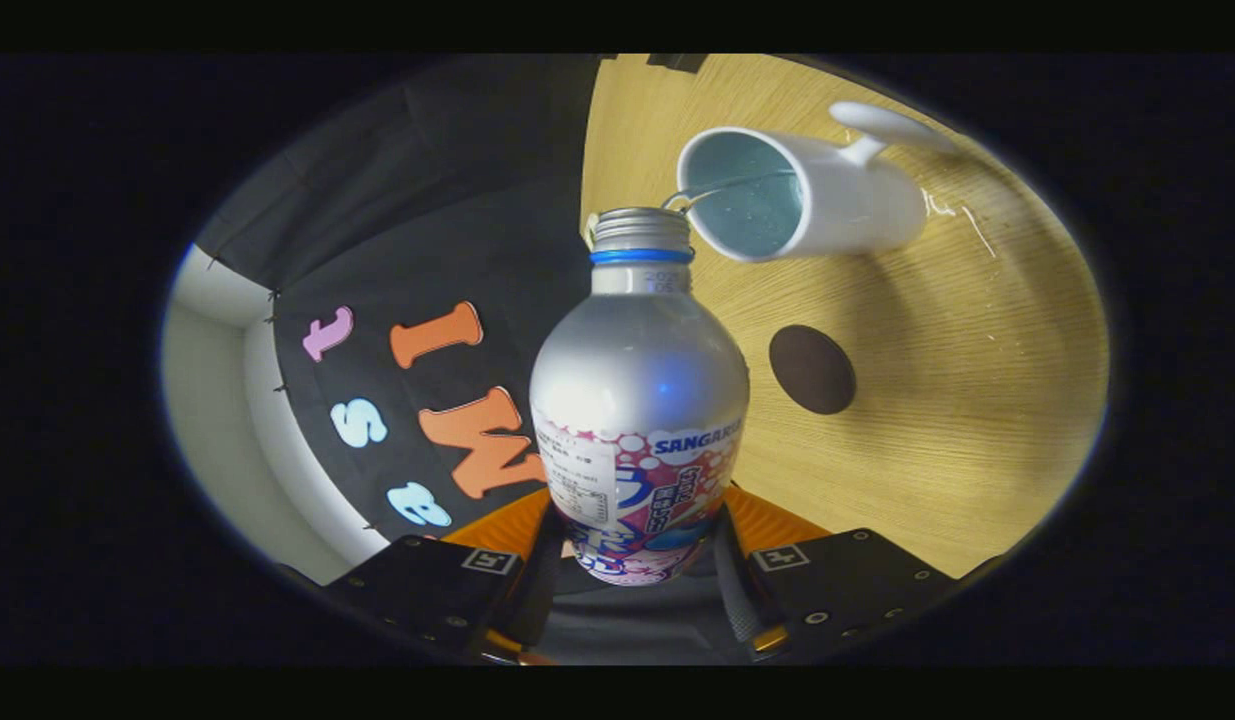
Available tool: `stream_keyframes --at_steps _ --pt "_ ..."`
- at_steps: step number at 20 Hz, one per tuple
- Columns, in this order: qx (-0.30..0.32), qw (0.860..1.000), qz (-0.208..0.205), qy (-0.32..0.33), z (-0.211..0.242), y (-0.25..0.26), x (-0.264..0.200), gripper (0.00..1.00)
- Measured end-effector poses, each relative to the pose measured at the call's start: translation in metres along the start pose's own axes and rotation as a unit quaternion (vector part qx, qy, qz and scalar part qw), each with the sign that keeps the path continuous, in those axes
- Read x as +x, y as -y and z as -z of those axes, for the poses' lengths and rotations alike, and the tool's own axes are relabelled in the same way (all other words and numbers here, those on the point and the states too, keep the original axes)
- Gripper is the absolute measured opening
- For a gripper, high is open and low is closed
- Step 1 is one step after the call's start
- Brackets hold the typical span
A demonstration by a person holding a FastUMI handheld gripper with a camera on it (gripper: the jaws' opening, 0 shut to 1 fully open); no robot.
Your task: Take the bottle from table, then pour the juice into the cup, finally place the bottle on the coaster
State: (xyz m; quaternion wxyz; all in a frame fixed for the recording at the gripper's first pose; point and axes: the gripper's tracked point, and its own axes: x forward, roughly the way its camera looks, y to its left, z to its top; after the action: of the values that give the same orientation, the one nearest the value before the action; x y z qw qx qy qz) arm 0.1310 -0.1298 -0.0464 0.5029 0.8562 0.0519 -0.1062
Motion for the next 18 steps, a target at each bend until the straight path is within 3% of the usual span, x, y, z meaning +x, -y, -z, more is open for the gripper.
stream_keyframes --at_steps 18 --pt "0.034 0.999 0.015 0.005 -0.0050 0.0010 -0.0063 0.70"
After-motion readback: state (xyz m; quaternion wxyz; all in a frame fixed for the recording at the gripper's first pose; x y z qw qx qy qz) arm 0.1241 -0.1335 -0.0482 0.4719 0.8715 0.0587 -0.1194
